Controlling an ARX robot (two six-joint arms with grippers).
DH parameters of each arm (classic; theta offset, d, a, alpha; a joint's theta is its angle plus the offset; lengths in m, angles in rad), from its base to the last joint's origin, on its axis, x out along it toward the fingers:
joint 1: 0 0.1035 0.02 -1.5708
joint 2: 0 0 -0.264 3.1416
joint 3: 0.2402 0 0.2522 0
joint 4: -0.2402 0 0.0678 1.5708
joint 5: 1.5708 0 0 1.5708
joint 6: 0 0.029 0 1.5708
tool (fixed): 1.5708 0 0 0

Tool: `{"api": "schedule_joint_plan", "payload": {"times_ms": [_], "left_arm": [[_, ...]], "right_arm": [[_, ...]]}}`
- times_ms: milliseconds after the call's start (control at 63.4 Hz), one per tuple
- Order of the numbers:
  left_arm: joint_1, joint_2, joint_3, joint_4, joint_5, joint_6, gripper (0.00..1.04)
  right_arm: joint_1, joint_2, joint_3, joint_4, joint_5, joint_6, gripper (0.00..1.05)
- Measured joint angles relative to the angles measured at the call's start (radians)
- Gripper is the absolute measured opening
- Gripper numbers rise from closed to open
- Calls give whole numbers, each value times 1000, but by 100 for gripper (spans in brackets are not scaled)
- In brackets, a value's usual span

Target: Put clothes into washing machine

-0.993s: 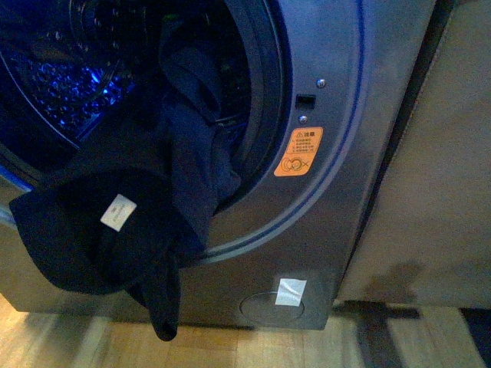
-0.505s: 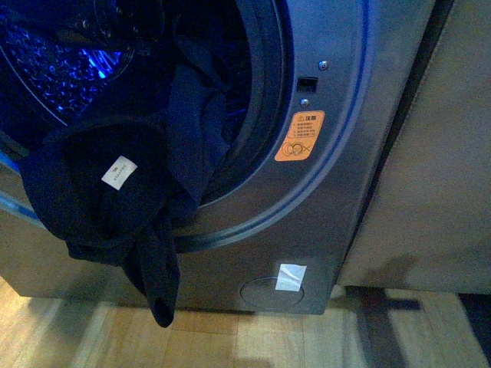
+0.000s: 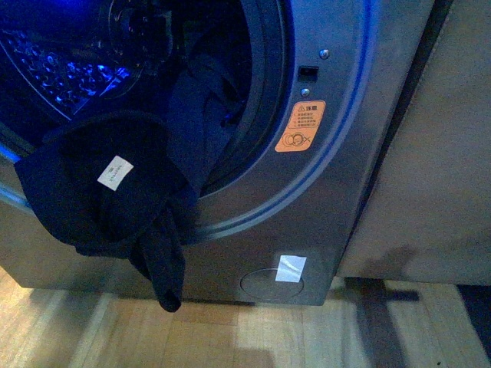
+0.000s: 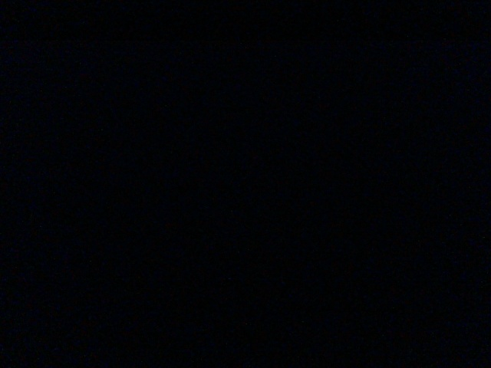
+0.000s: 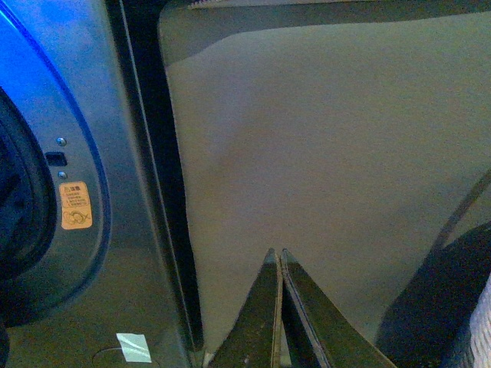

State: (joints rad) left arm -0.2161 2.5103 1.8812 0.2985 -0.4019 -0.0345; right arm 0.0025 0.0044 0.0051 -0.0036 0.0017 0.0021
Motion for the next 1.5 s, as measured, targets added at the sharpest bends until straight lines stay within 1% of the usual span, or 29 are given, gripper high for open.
{"api": "schedule_joint_plan", "payload": {"times_ms": [173,315,457,741,804,993,1104,1151,1277,1340,1403,1450,1482,1498], "left_arm": [[6,16,7,-19,11,11,9],[9,53,67,-31,19,10,9],[10,116,182,-60,19,2,9],[35,228,417,-80,-38,4,9],[47,253,478,-106,-37,5,9],[66,301,568,-130,-37,6,9],[68,328,599,-179,-2,4,9],[68,337,600,-199,34,1,19],[61,341,547,-198,103,-3,36],[53,321,452,-167,145,-14,52],[50,304,397,-169,152,-18,61],[47,279,341,-175,153,-18,70],[46,269,319,-170,158,-19,74],[46,254,291,-162,166,-21,77]], "right_arm": [[0,0,0,0,0,0,2],[0,0,0,0,0,0,2],[0,0,0,0,0,0,2],[0,0,0,0,0,0,2],[0,0,0,0,0,0,2],[0,0,0,0,0,0,2],[0,0,0,0,0,0,2],[0,0,0,0,0,0,2],[0,0,0,0,0,0,2],[0,0,0,0,0,0,2],[0,0,0,0,0,0,2],[0,0,0,0,0,0,2],[0,0,0,0,0,0,2],[0,0,0,0,0,0,2]]}}
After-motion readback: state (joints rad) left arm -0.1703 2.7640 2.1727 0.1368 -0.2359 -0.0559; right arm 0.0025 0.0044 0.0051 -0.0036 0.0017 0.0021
